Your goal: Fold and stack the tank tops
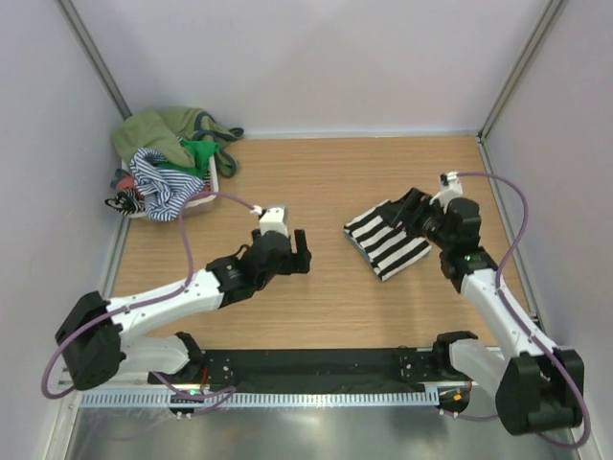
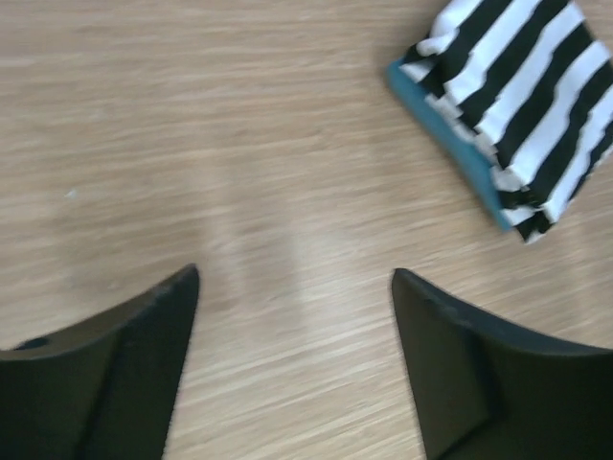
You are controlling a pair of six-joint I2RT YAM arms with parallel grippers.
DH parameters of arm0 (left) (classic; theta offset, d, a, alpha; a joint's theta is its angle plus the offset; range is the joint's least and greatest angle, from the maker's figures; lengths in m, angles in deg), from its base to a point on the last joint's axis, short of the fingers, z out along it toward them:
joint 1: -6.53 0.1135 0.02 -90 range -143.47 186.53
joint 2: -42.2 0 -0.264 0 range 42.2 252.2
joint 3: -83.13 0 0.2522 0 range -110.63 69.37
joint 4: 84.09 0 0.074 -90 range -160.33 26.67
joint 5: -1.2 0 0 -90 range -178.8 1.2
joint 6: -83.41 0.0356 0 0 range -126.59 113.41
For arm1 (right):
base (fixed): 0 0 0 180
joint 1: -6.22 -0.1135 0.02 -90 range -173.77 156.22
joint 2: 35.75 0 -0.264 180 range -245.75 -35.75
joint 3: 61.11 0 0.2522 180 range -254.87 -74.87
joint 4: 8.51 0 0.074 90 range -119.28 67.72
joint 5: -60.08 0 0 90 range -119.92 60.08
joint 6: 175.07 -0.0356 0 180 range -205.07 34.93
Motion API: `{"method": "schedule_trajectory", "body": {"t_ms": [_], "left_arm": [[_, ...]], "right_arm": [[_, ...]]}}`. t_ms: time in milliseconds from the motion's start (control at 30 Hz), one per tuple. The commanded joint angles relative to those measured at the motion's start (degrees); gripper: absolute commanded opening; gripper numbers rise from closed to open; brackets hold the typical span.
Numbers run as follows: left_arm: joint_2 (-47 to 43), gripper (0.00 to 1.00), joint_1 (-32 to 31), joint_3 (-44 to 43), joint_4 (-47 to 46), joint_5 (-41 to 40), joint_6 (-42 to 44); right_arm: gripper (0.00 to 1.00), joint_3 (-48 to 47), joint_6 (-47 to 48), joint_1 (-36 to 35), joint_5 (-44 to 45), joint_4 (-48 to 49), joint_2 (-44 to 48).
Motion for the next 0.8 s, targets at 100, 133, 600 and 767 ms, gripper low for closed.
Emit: {"method": "schedule_trajectory", "body": {"t_ms": [100,133,600,767], "left_arm": [[-14.2,0.99,0.0,9.1,1.8,-10.1,3.7],[-17.8,1.0,0.0,10.5,2.7,-10.4,4.4],[-45.7,1.0,0.0,26.1,1.8,-10.9,11.0],[-50.0,1.0,0.0,29.4,-0.1,-10.6,12.6]], "right_arm": [[1.0,8.4,5.9,-8.9,14.3,-2.3,11.8],[1.0,10.8,6.0,-10.3,14.8,-1.4,14.0],[1.0,19.3,8.4,-17.0,20.1,6.4,15.7],[1.0,20.6,8.0,-17.0,21.2,5.3,18.5]]}}
